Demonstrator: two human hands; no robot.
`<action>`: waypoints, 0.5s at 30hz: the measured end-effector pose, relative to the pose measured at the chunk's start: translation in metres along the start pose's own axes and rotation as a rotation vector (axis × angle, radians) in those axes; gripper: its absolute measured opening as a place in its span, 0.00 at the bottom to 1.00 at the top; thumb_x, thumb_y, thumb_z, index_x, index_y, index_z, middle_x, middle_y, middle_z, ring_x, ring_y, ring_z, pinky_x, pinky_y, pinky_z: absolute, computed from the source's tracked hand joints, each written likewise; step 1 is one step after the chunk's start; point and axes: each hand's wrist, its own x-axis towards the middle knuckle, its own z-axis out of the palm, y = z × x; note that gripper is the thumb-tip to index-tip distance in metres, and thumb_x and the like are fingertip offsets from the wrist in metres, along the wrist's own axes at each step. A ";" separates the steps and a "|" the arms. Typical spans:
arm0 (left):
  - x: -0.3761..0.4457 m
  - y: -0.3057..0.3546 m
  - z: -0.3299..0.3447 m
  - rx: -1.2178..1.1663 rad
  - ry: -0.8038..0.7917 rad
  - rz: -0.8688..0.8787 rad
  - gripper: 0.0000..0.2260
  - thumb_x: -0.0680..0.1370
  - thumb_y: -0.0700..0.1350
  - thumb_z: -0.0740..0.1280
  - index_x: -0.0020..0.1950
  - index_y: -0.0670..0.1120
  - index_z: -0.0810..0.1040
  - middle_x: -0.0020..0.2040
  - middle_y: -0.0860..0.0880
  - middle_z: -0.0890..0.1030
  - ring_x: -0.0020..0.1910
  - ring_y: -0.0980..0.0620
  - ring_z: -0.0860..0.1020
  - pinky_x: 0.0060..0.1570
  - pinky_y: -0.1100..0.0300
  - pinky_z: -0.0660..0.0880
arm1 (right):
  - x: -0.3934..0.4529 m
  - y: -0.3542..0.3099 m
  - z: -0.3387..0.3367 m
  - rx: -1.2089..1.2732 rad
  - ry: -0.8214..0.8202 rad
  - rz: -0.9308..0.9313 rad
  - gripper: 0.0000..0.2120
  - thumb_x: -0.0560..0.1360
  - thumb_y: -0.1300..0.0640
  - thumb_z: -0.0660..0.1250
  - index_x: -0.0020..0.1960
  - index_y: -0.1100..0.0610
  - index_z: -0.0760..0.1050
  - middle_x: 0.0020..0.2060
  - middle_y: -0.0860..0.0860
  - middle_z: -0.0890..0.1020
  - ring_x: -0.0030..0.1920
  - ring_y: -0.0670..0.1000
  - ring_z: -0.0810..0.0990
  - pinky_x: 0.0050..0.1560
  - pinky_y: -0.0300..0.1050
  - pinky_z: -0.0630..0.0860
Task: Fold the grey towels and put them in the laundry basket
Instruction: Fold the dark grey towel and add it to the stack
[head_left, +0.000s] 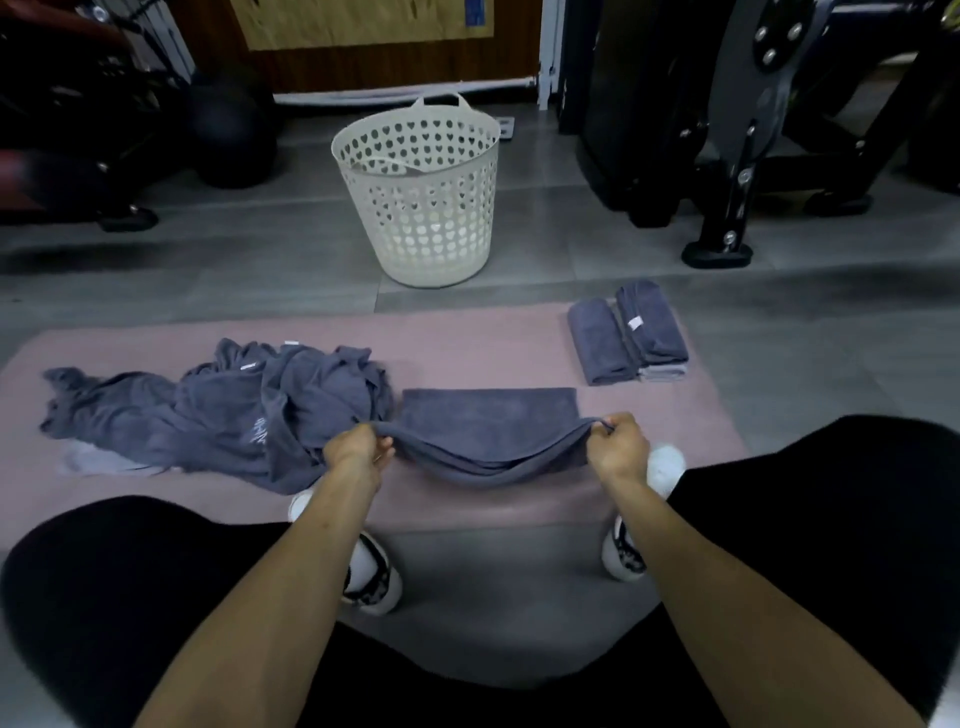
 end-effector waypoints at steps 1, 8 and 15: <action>-0.002 -0.003 0.000 0.000 0.016 -0.001 0.02 0.79 0.36 0.62 0.48 0.38 0.74 0.34 0.43 0.76 0.31 0.50 0.75 0.31 0.58 0.78 | -0.001 0.004 0.002 -0.023 -0.002 0.007 0.07 0.78 0.58 0.60 0.53 0.59 0.74 0.53 0.63 0.80 0.54 0.64 0.77 0.52 0.49 0.72; 0.027 -0.019 0.031 0.016 -0.021 -0.078 0.08 0.79 0.39 0.62 0.41 0.41 0.72 0.19 0.50 0.74 0.19 0.55 0.74 0.21 0.66 0.74 | 0.030 0.007 0.026 -0.195 -0.033 0.038 0.11 0.78 0.55 0.61 0.56 0.60 0.75 0.54 0.62 0.79 0.55 0.64 0.77 0.54 0.50 0.73; 0.104 -0.035 0.092 0.053 -0.121 -0.177 0.08 0.83 0.41 0.56 0.51 0.40 0.73 0.55 0.41 0.80 0.45 0.49 0.83 0.38 0.63 0.79 | 0.111 0.005 0.081 -0.290 -0.077 0.041 0.13 0.79 0.55 0.61 0.60 0.60 0.74 0.60 0.61 0.73 0.51 0.60 0.74 0.54 0.46 0.70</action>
